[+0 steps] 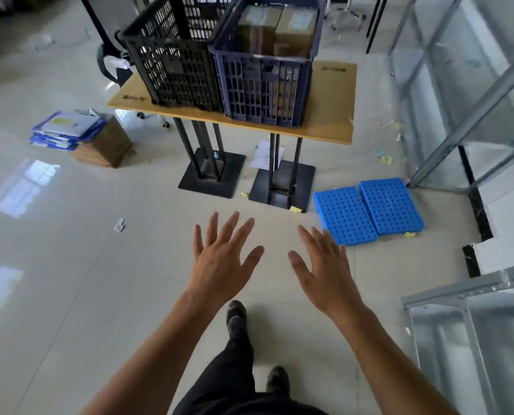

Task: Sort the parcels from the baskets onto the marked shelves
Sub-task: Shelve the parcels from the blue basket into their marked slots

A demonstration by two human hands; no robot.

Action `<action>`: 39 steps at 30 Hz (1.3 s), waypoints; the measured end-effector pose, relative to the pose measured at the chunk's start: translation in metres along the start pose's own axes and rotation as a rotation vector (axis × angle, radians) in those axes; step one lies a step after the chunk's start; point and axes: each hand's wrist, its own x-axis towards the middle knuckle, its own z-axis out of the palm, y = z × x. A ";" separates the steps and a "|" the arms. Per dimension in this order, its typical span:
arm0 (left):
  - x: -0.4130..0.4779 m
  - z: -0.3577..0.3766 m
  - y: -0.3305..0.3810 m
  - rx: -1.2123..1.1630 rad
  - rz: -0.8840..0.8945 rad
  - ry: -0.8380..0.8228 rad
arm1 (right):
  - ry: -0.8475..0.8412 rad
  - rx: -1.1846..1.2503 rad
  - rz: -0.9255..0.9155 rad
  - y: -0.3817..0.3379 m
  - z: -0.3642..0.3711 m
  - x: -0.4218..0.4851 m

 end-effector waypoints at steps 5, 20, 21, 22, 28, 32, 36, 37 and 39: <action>0.096 -0.009 -0.025 -0.032 -0.011 0.036 | 0.021 -0.052 -0.024 -0.012 -0.018 0.095; 0.377 -0.082 -0.052 -0.156 0.090 0.173 | 0.185 -0.009 -0.031 -0.061 -0.119 0.358; 0.394 -0.083 -0.051 -0.161 0.091 0.178 | 0.184 -0.010 -0.035 -0.059 -0.125 0.374; 0.410 -0.083 -0.050 -0.161 0.091 0.182 | 0.186 -0.007 -0.039 -0.056 -0.131 0.391; 0.506 -0.089 -0.032 -0.166 0.047 0.186 | 0.202 0.028 -0.110 -0.038 -0.162 0.493; 0.565 -0.099 -0.018 -0.119 0.018 0.137 | 0.182 0.042 -0.130 -0.023 -0.185 0.558; 0.624 -0.105 -0.006 -0.177 -0.032 0.107 | 0.192 0.062 -0.126 -0.005 -0.204 0.618; 0.638 -0.105 -0.003 -0.208 -0.048 0.089 | 0.193 0.051 -0.125 -0.001 -0.208 0.632; 0.668 -0.103 0.002 -0.267 -0.080 0.033 | 0.187 0.024 -0.114 0.006 -0.213 0.659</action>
